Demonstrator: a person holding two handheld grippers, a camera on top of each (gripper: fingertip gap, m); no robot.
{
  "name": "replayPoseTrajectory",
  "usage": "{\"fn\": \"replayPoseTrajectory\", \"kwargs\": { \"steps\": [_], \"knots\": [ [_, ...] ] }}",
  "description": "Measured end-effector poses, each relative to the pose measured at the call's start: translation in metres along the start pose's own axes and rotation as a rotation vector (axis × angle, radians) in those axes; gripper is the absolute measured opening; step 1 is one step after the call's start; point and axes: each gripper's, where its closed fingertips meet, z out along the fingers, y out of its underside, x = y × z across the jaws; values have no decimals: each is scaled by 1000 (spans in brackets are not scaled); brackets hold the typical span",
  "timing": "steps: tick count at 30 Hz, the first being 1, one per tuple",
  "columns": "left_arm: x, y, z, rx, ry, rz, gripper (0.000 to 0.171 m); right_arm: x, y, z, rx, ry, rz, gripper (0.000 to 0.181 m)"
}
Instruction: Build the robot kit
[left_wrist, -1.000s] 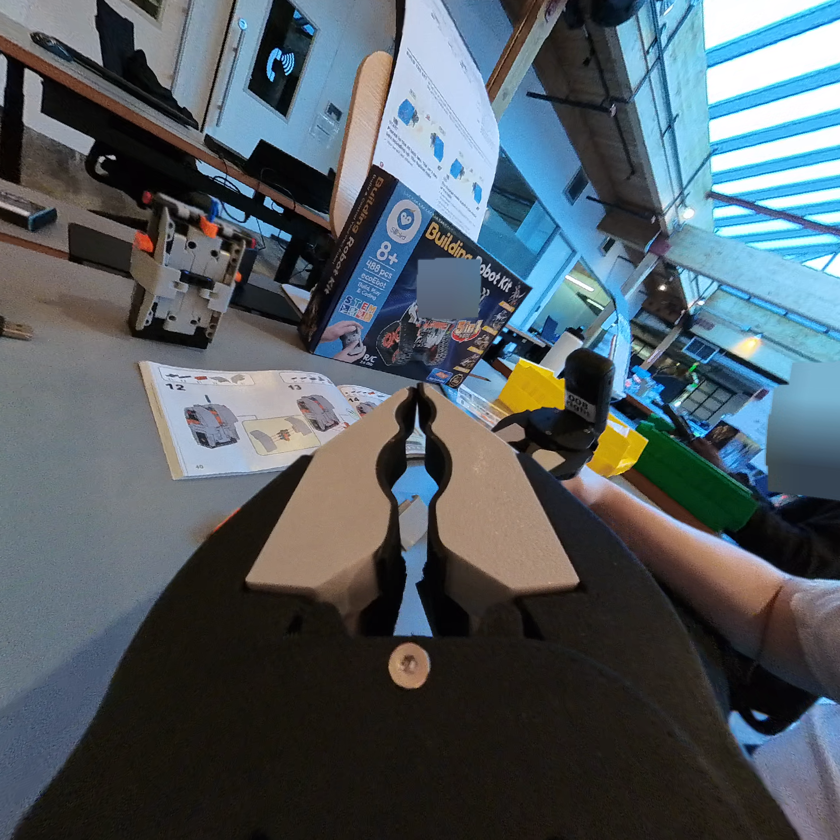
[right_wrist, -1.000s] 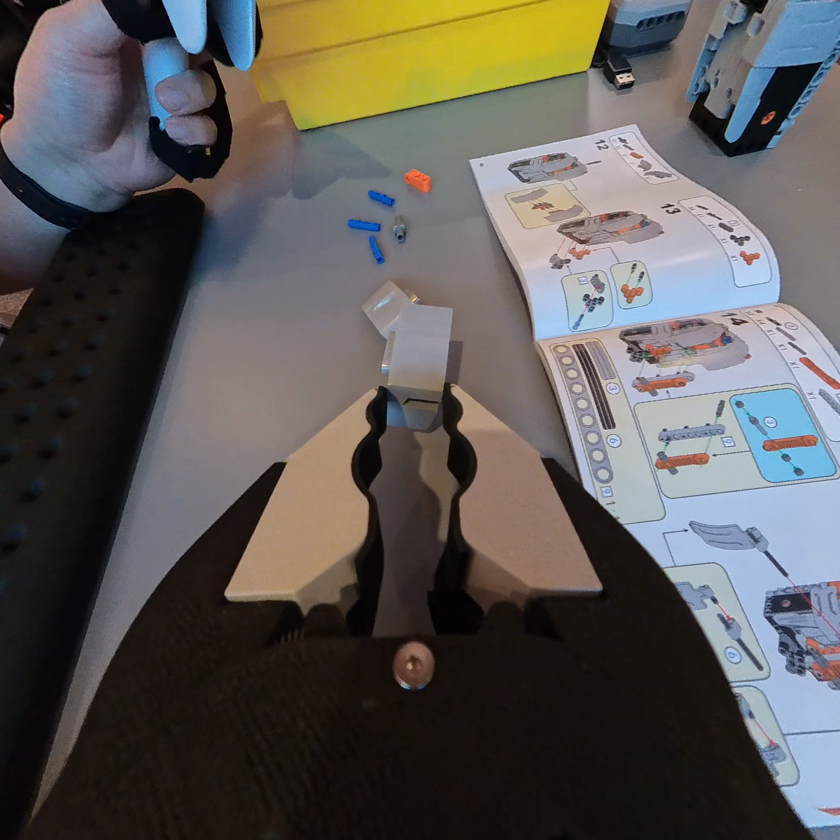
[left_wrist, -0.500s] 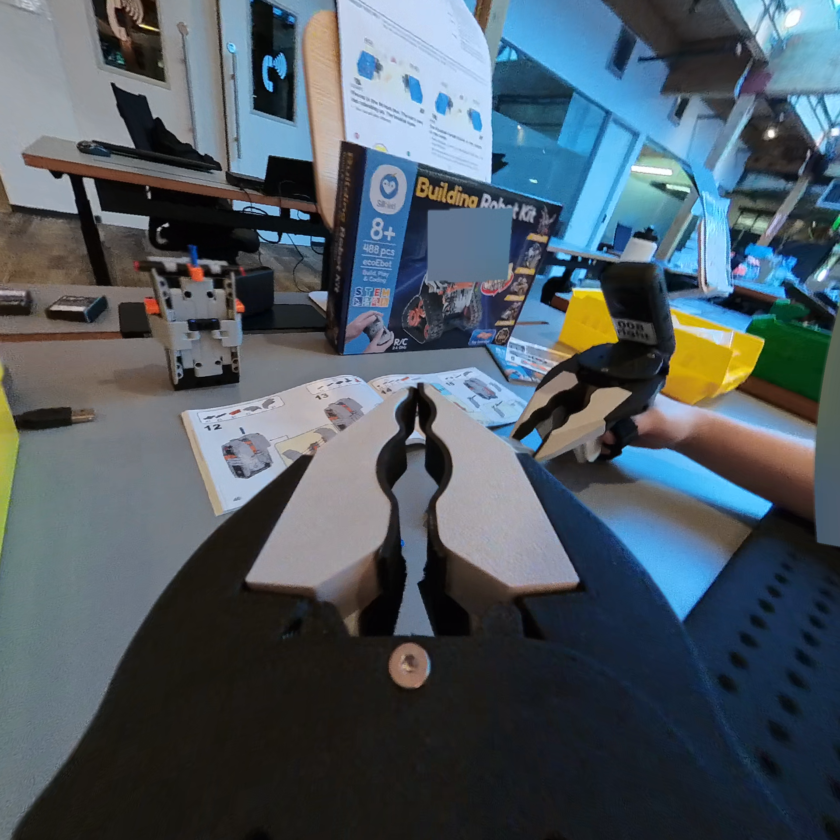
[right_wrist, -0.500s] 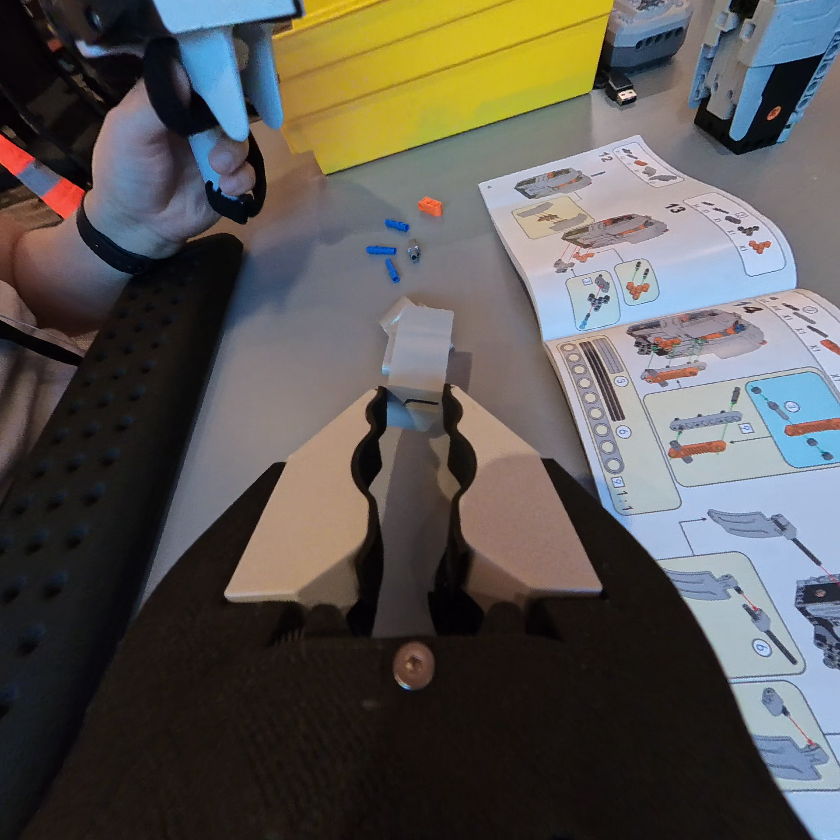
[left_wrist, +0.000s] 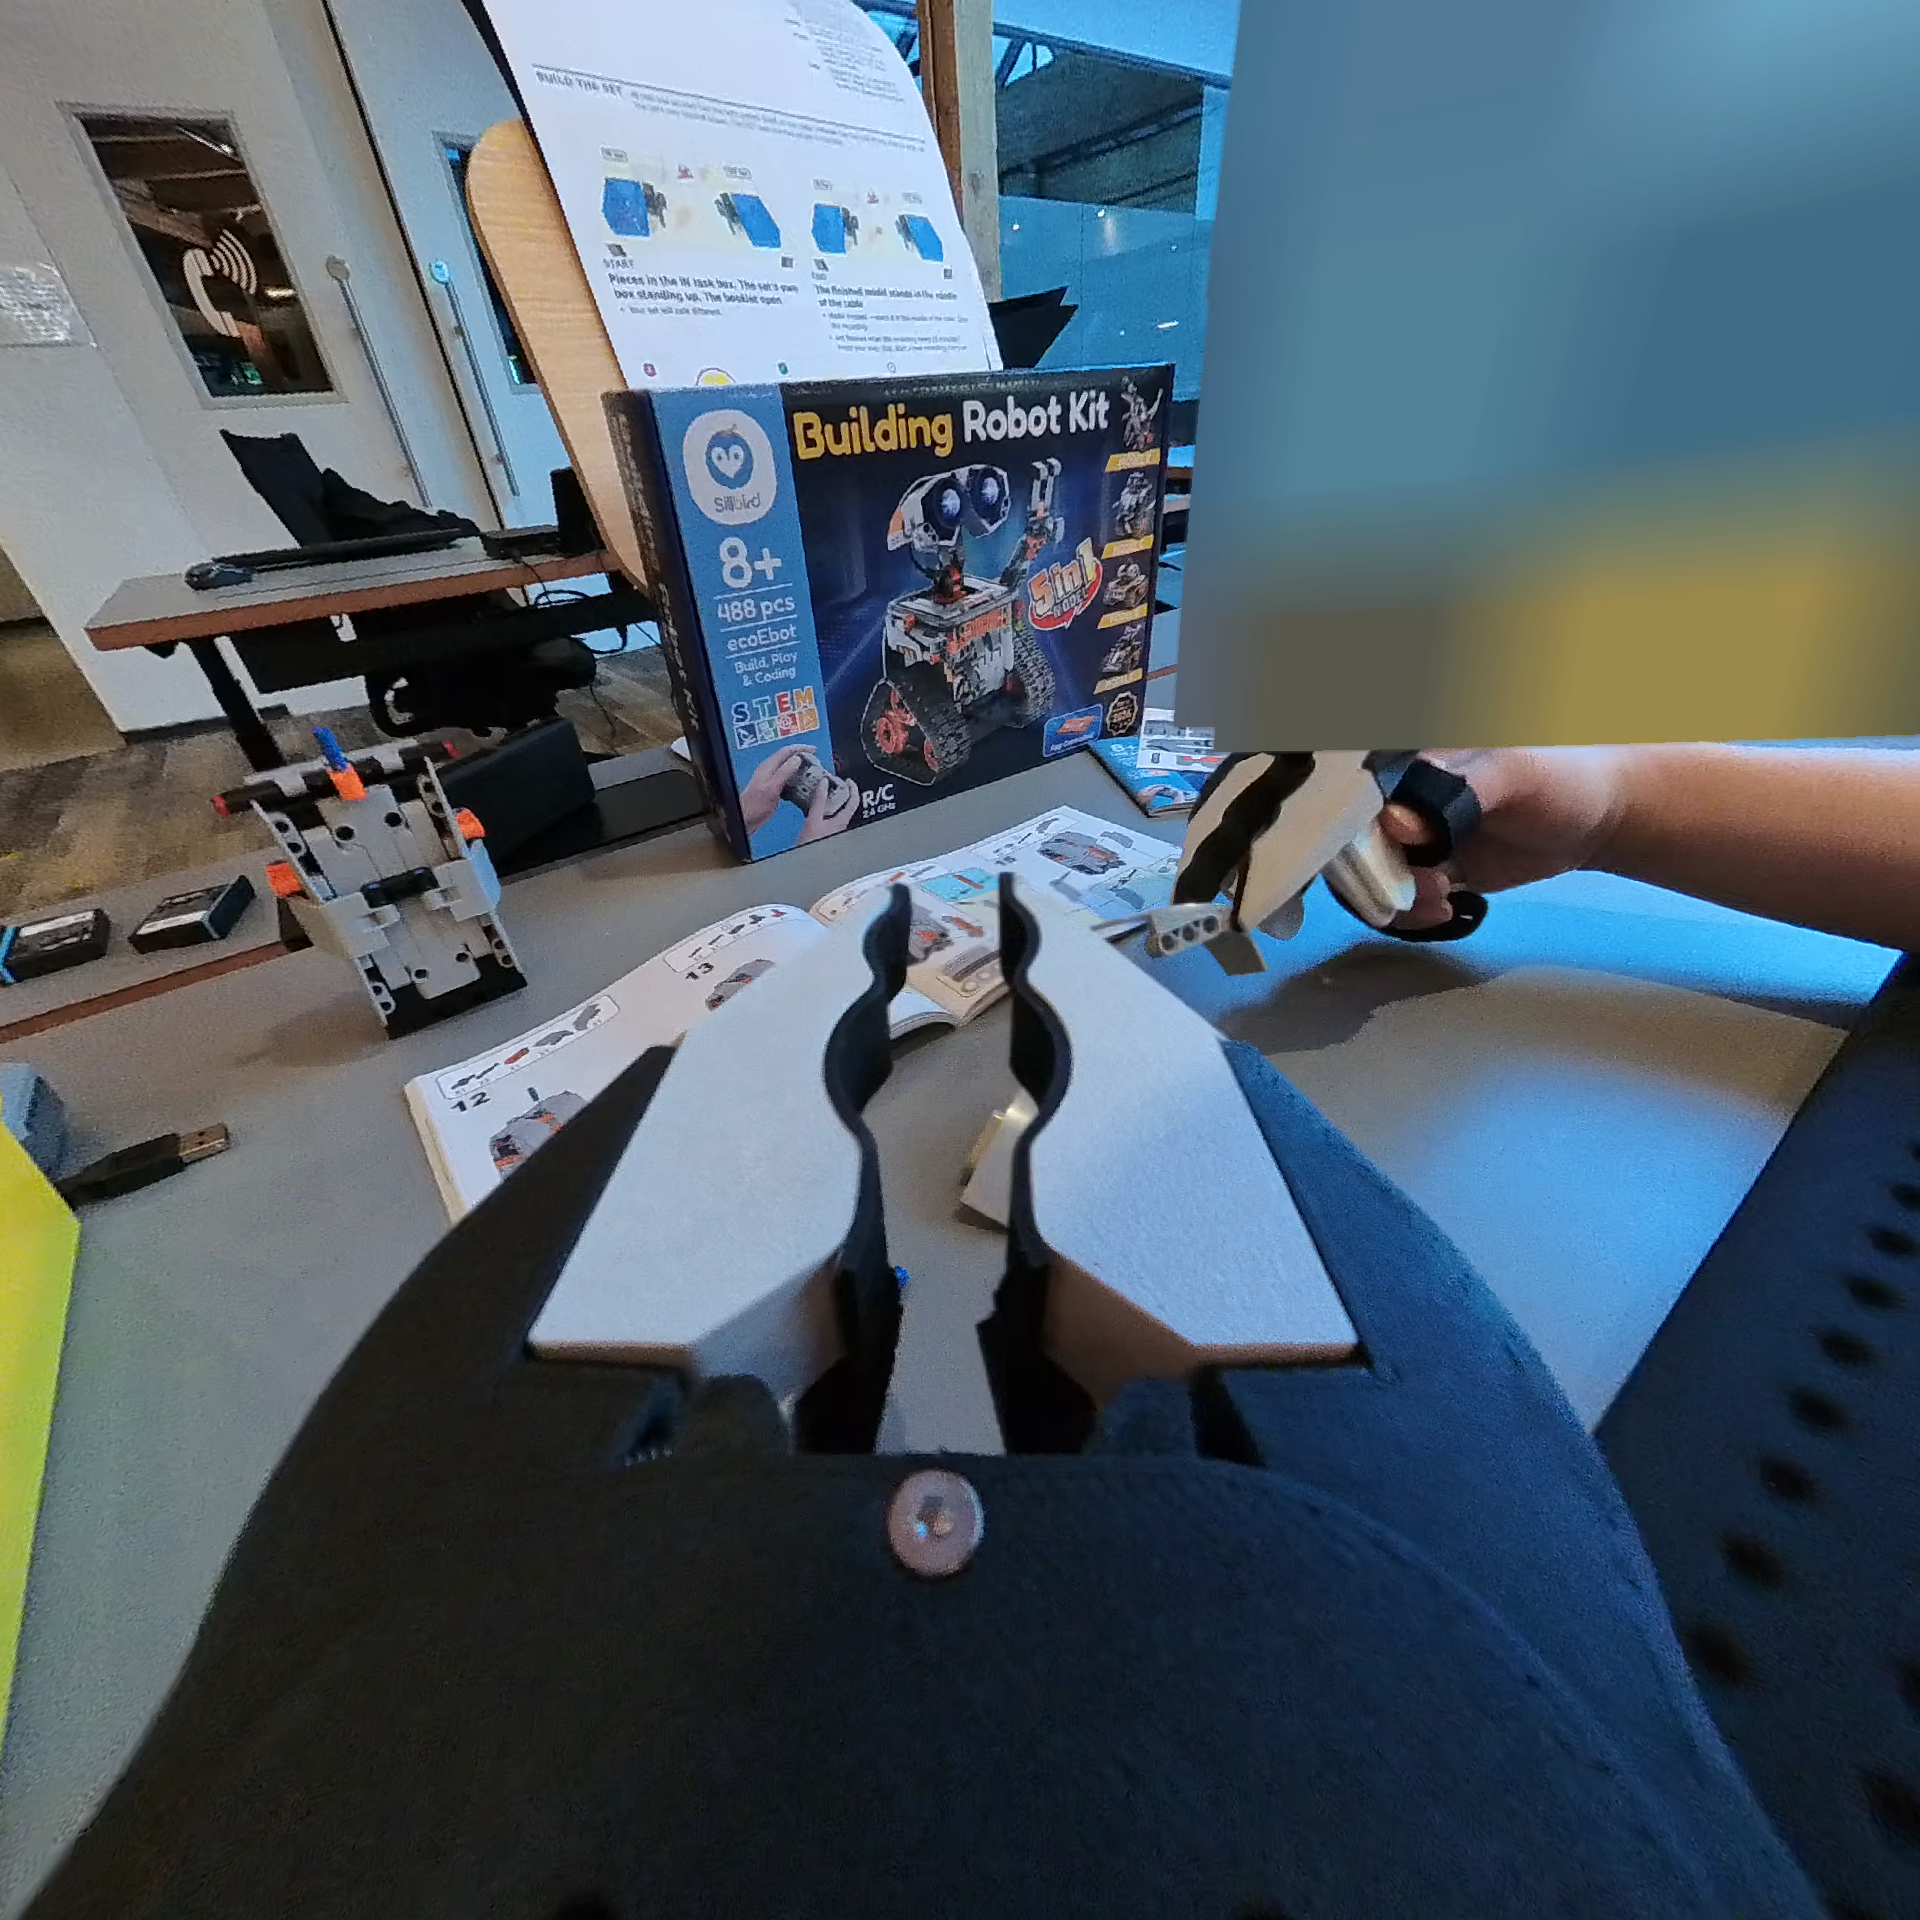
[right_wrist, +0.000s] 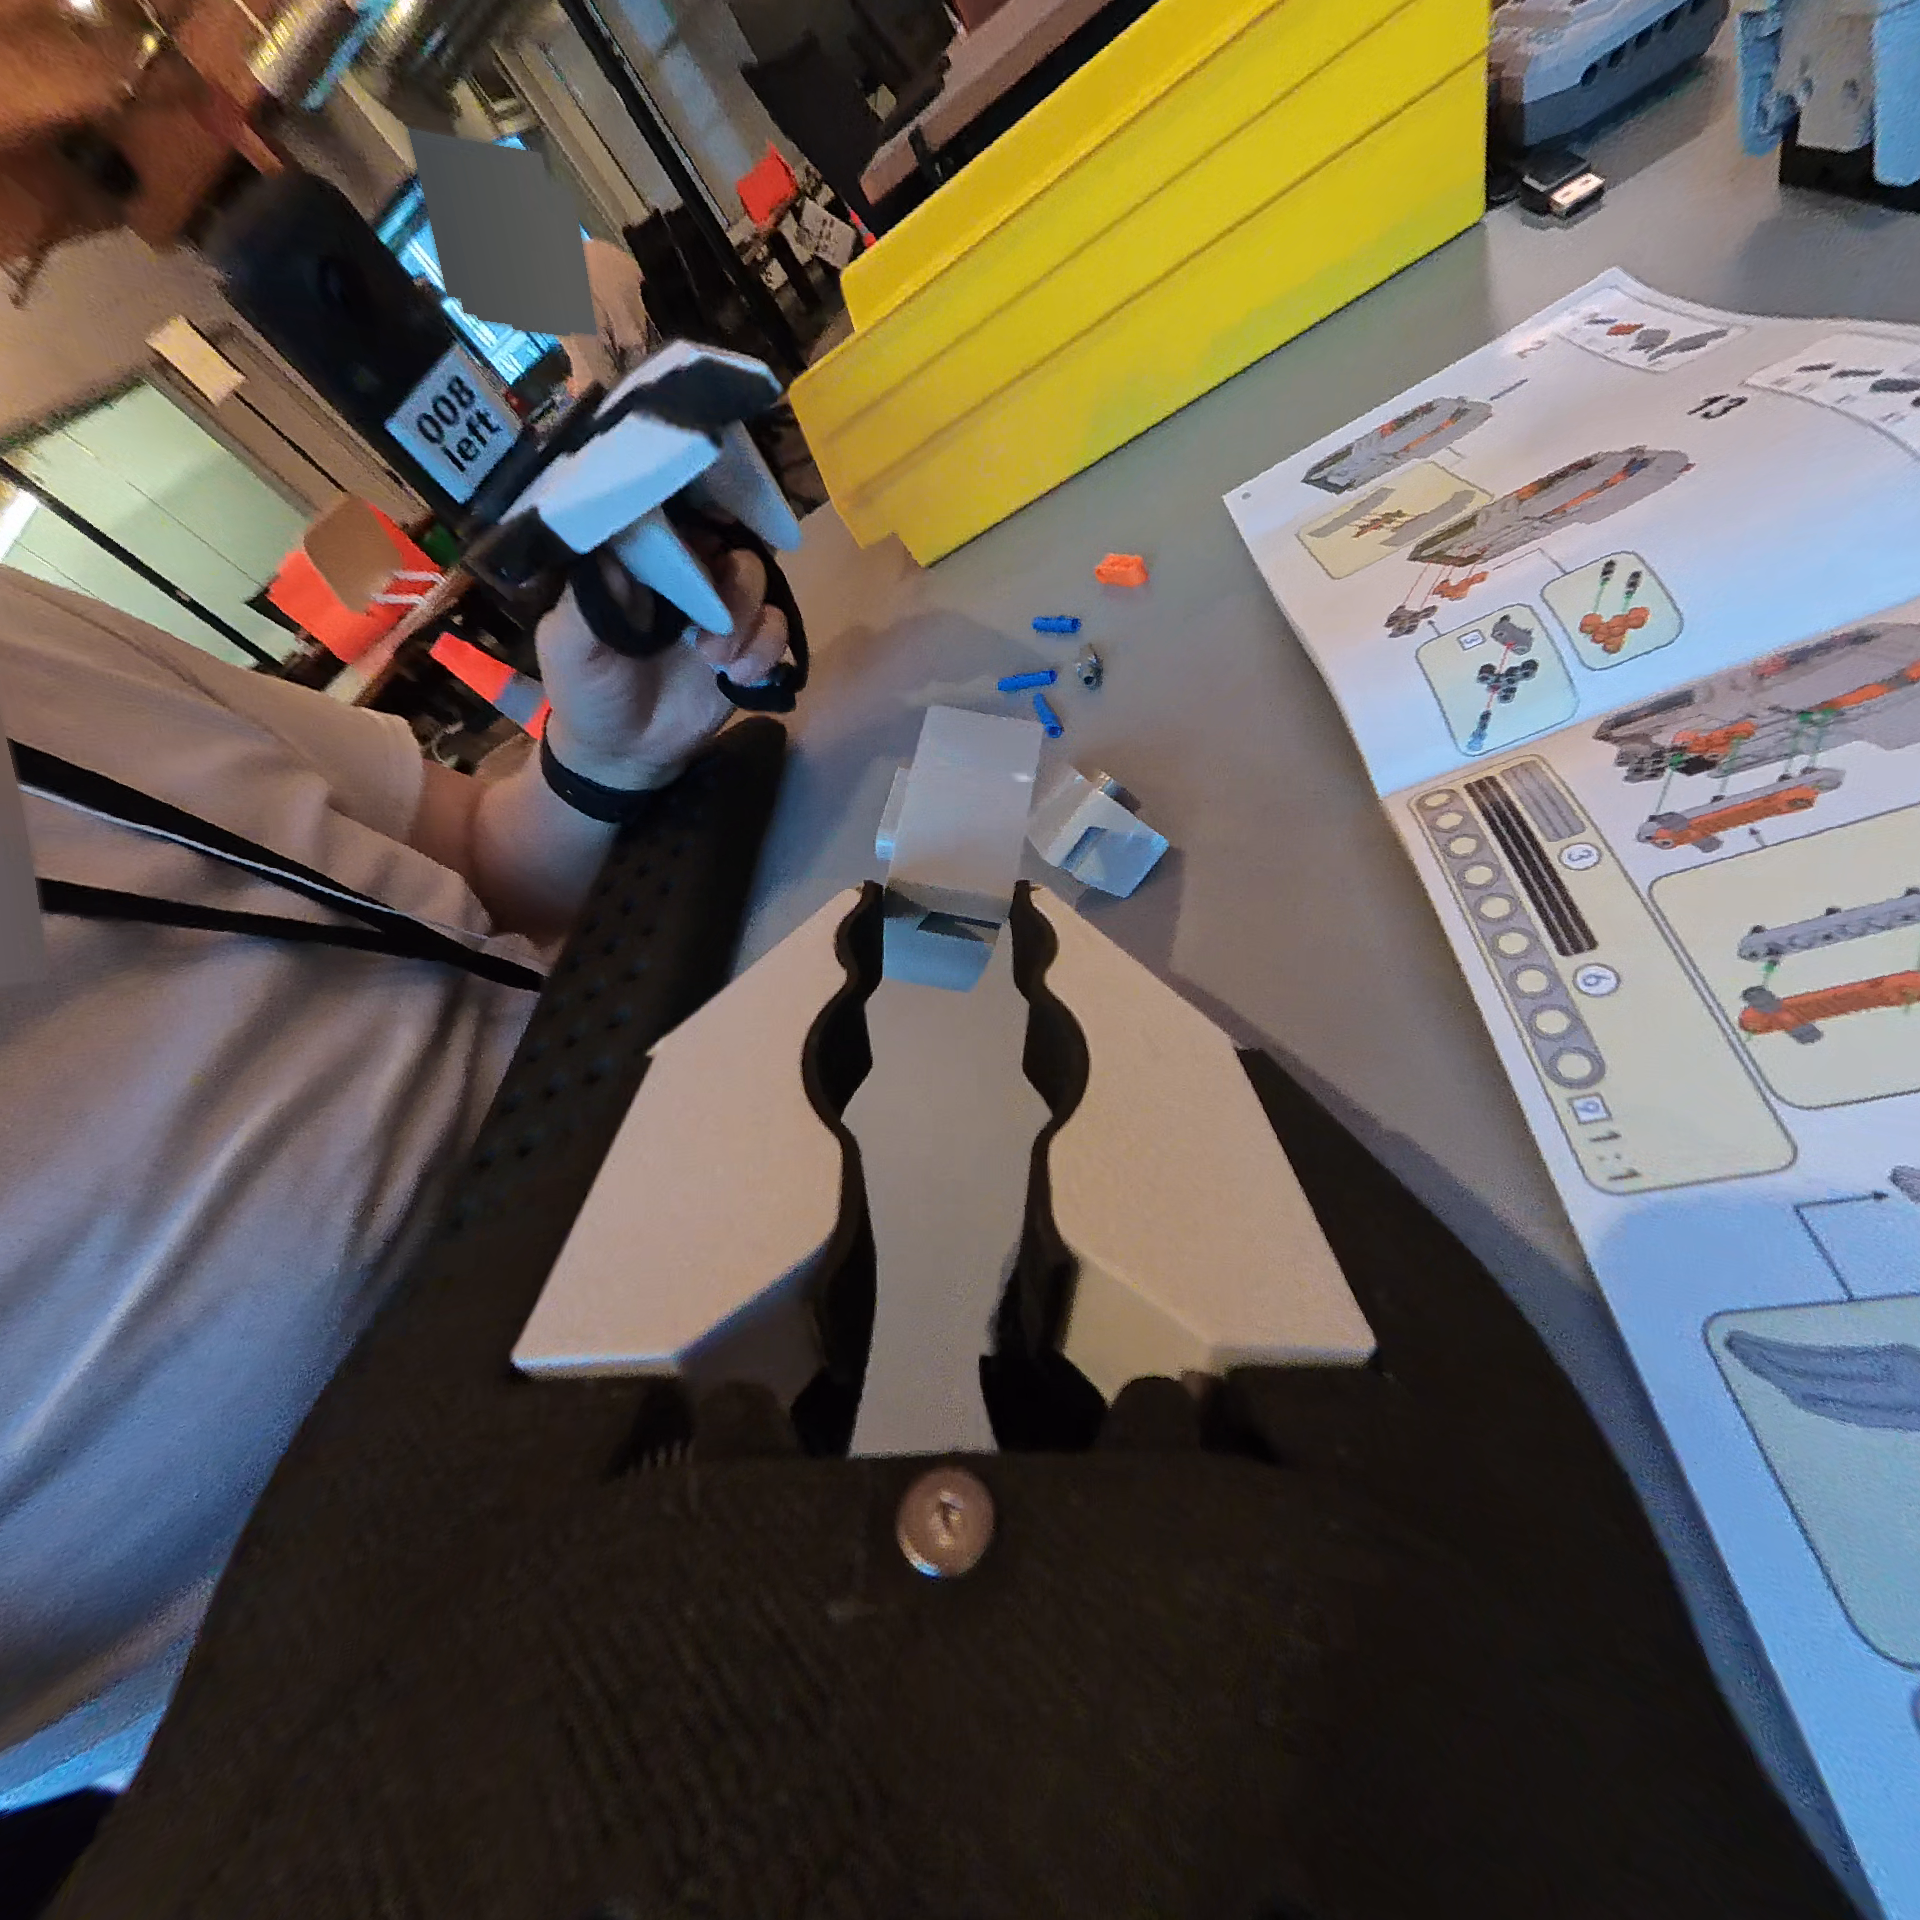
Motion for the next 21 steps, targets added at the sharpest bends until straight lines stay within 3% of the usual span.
{"fn": "replayPoseTrajectory", "kwargs": {
  "steps": [4,21],
  "knots": [
    [7,7,4,-29,60,-64,27,0,-1,-3,17,-3,15,24],
    [20,21,9,-100,134,-84,25,-3,3,1,2,-24,18,24]
  ]
}}
